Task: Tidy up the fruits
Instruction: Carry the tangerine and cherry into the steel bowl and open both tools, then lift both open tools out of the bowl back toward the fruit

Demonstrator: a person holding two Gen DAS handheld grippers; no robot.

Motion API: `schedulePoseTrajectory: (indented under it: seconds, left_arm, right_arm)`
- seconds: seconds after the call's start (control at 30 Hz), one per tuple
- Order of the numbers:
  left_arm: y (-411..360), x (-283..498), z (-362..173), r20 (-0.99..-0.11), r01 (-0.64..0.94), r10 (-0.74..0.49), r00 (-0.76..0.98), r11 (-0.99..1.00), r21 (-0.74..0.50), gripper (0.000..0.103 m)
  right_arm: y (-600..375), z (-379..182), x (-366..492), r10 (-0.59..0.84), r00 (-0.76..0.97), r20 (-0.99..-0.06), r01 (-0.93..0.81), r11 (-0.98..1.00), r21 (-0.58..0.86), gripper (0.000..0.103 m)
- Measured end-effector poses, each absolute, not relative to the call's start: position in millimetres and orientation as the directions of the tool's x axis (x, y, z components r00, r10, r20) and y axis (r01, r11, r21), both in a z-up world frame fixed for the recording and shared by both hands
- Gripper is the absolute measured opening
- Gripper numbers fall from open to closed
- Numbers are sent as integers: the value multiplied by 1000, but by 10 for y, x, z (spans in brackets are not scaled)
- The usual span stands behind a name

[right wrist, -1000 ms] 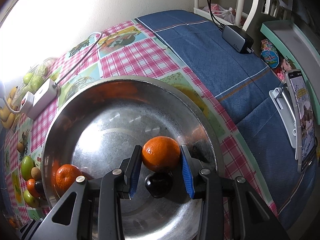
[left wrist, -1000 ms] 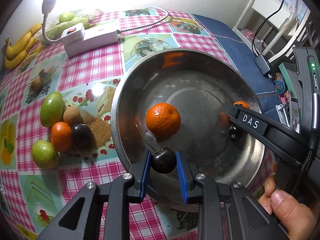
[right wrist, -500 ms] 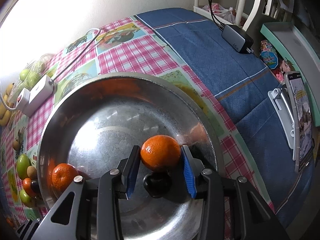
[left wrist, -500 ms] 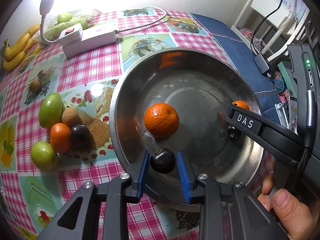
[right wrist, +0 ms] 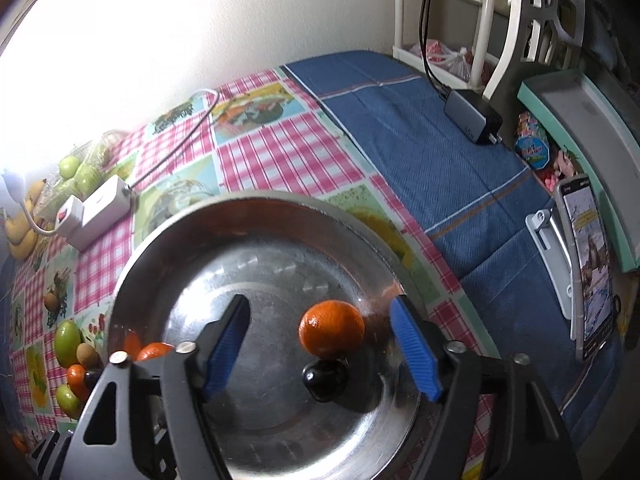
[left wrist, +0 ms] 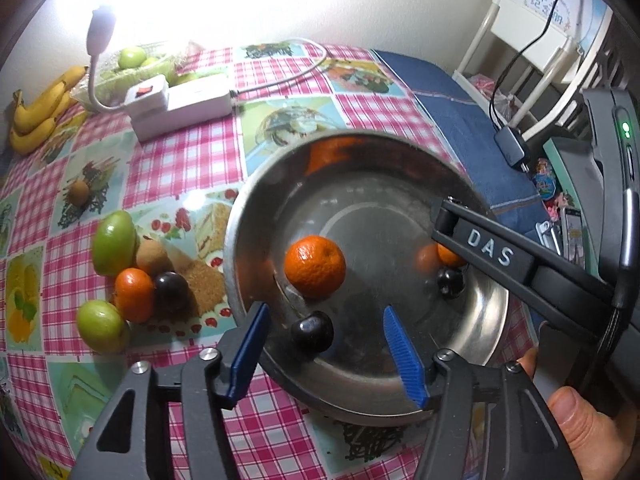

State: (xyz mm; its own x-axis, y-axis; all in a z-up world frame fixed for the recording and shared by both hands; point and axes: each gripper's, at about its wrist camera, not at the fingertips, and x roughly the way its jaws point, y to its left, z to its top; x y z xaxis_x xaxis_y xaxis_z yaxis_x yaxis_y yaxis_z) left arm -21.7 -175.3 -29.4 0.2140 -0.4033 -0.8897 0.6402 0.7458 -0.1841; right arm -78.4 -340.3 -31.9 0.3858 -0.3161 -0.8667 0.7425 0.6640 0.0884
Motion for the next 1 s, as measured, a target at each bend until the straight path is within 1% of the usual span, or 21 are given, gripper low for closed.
schedulePoseTrajectory:
  seconds: [0.3,0.53,0.7,0.87,1.0]
  left_arm:
    - [-1552,-30,-228,-885,548,-378,271,817,-181,73]
    - [-1290,156,-189,-885,420,-326,331,891,-170,77]
    - [-1076,295,-166,-887,309,-260,381,940,-143,83]
    - [-921,394,-216,-905,235,-201,375,965,-117,85]
    - [-843,451,-265,-919,197,-191,345,972,-128,87]
  right_arm:
    - [-3368,-325,-780,-291,378,-879,734,673,93,77]
    - [-3304,-335,-765,-267,367,-891,715,693,86,77]
    - [-3232,-340,-745,-244,351,-904,701,708,81,77]
    - [-3157,-343,-739,-221,328,-918,689,721,73,77]
    - [-3107,-324,-760,-215,311,-926,686,725,62,77]
